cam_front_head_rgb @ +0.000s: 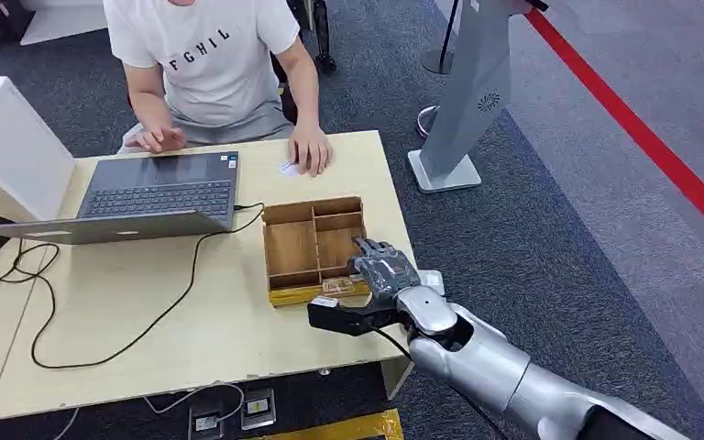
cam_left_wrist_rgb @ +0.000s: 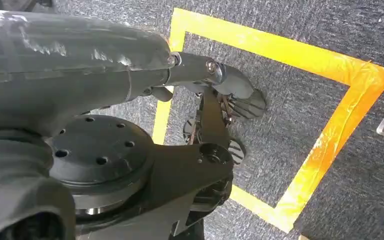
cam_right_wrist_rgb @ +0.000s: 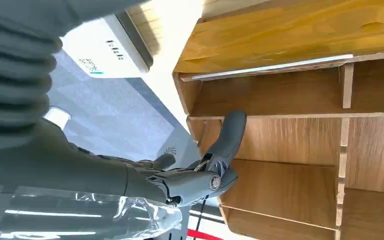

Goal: Pass the card to the sensor for recognition and then transmit it.

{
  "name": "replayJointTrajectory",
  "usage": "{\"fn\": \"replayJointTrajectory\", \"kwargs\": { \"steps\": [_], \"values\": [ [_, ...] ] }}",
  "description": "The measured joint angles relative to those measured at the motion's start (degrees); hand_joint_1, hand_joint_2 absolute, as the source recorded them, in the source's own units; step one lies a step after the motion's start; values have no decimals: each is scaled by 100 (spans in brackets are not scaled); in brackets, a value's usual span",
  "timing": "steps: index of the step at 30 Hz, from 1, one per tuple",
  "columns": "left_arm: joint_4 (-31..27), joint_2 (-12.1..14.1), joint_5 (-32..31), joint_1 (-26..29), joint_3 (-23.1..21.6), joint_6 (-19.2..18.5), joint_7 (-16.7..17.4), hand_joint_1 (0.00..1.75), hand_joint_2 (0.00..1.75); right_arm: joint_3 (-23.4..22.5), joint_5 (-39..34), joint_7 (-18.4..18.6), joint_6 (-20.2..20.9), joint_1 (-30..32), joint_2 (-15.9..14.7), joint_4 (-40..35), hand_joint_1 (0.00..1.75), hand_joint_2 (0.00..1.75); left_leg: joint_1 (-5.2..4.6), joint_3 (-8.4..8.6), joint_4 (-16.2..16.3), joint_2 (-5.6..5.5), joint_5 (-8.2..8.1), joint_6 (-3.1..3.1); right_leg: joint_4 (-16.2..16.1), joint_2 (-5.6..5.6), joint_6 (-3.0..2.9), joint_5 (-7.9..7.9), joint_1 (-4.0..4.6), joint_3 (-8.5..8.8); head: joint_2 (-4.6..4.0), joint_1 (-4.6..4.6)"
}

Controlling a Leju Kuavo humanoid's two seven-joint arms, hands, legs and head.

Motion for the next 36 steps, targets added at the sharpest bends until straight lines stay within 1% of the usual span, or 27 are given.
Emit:
{"fn": "replayJointTrajectory", "kwargs": {
  "steps": [16, 29, 36],
  "values": [
    [0, 0, 2, -2, -2, -9, 0, 0, 0, 22, 11, -90, -20, 0, 79, -70, 0, 175, 0, 0, 0, 0, 0, 0, 2, 0, 0, 0, 0, 0, -2, 0],
    [0, 0, -15, -2, -28, -7, 0, 0, 0, 20, 50, -7, -15, -1, 68, -398, 0, 175, 0, 1, 0, 0, 0, 0, 2, 1, 0, 0, 0, 0, 0, 0],
    [0, 0, -48, -3, -37, -4, 0, 0, 0, 70, -11, -89, -39, 15, 98, -435, 0, 175, 0, 1, 0, 0, 0, 0, 2, 0, 0, 0, 0, 0, 0, 0]
  ]
}}
